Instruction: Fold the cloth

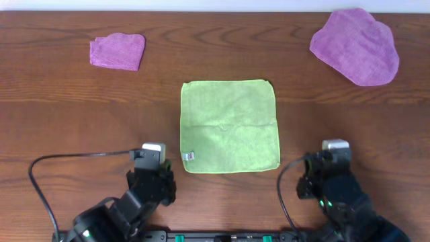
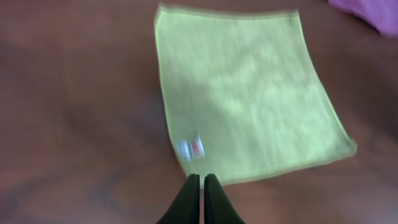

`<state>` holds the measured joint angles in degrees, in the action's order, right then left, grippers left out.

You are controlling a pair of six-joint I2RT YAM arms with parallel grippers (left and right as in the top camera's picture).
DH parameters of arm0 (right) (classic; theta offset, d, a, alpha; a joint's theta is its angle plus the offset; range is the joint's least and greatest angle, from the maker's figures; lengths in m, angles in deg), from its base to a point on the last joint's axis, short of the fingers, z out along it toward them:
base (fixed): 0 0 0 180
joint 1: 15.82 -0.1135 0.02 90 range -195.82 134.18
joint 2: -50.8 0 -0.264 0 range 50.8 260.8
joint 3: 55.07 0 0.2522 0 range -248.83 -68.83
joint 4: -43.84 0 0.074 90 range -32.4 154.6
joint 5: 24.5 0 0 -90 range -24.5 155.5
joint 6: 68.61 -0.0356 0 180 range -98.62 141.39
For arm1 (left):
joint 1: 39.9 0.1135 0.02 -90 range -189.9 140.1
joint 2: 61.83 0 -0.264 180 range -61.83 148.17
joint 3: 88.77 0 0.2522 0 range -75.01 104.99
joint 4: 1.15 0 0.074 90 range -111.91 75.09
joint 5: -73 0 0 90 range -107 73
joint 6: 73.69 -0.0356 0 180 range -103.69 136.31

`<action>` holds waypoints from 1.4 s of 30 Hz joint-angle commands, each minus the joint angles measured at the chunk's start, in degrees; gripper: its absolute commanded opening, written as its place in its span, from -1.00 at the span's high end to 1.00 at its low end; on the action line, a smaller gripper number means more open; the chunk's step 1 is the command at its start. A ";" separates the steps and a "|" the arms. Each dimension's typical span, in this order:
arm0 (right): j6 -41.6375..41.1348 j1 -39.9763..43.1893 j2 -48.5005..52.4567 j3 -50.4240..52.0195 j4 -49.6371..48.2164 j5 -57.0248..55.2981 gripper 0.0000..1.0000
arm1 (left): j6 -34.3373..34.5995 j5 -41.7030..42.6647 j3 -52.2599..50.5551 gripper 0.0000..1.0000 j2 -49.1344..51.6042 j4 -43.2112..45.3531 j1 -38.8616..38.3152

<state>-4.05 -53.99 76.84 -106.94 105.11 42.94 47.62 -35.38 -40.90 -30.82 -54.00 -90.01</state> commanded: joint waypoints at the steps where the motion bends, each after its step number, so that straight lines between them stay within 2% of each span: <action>1: 5.20 -0.33 4.20 2.99 -6.25 -6.71 0.97 | -9.18 -8.11 -0.55 0.88 5.14 4.81 0.59; 3: 5.97 0.44 8.76 3.74 -9.51 -8.83 0.98 | -12.24 -8.13 -0.55 0.88 10.88 8.61 2.19; 6: 7.69 3.10 17.09 3.67 -13.64 -9.84 0.97 | -13.33 -8.15 -0.28 0.88 21.11 13.81 5.77; 9: 8.39 6.32 23.02 2.82 -18.12 -9.73 0.97 | -13.68 -8.17 1.33 0.88 26.95 17.81 8.09; 11: 11.06 8.70 25.07 1.46 -21.20 -8.26 0.97 | -17.42 -8.15 2.67 0.88 29.31 22.51 9.49; 15: 19.12 14.08 25.77 1.18 -29.11 -3.08 0.97 | -21.51 -8.15 2.82 0.88 30.27 29.62 12.55; 17: 19.80 18.21 25.77 1.18 -32.24 -0.46 0.97 | -21.59 -7.89 2.82 0.88 30.27 31.21 15.74; 21: 28.83 26.84 25.83 1.18 -39.69 5.66 0.97 | -26.21 -3.23 2.82 0.88 30.34 35.17 23.47; 24: 29.38 30.49 25.81 1.18 -43.32 5.46 0.97 | -28.30 -2.58 2.82 0.88 30.34 39.47 27.36; 27: 29.40 31.78 25.81 1.20 -42.86 5.20 0.98 | -32.39 -2.84 2.82 0.57 30.32 41.38 29.24; 29: 29.38 31.69 25.53 1.20 -42.47 5.35 0.97 | -35.06 -2.89 2.82 0.58 30.32 41.18 29.46; 32: 29.38 31.67 24.92 1.20 -42.12 5.46 0.97 | -35.41 -2.54 2.82 0.58 30.21 41.16 29.44; 34: 29.38 31.67 24.63 1.20 -42.16 5.46 0.97 | -35.41 -2.64 2.82 0.43 30.21 41.16 29.46; 35: 29.38 31.67 24.50 1.20 -42.12 5.46 0.79 | -35.41 -2.64 2.82 0.27 30.21 41.22 29.46; 37: 29.35 31.67 24.48 1.20 -42.14 5.46 0.14 | -35.43 -2.64 2.82 -0.16 30.21 41.48 29.46; 39: 29.35 31.67 24.48 1.20 -42.12 5.46 -0.29 | -35.43 -2.80 2.82 -0.51 30.21 41.53 29.46; 40: 29.35 31.67 24.48 1.20 -42.14 5.49 -0.59 | -35.45 -2.80 2.82 -0.70 30.21 41.57 29.49; 41: 29.35 31.67 24.48 1.20 -42.14 5.46 -0.99 | -35.45 -2.89 2.82 -0.93 30.21 41.57 29.49; 42: 29.35 31.67 24.48 1.20 -42.12 5.46 -0.99 | -35.45 -3.04 2.82 -0.91 30.21 41.57 29.49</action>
<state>25.07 -22.69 101.89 -104.69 62.88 48.18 12.84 -38.15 -39.22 -0.46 -12.67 -60.72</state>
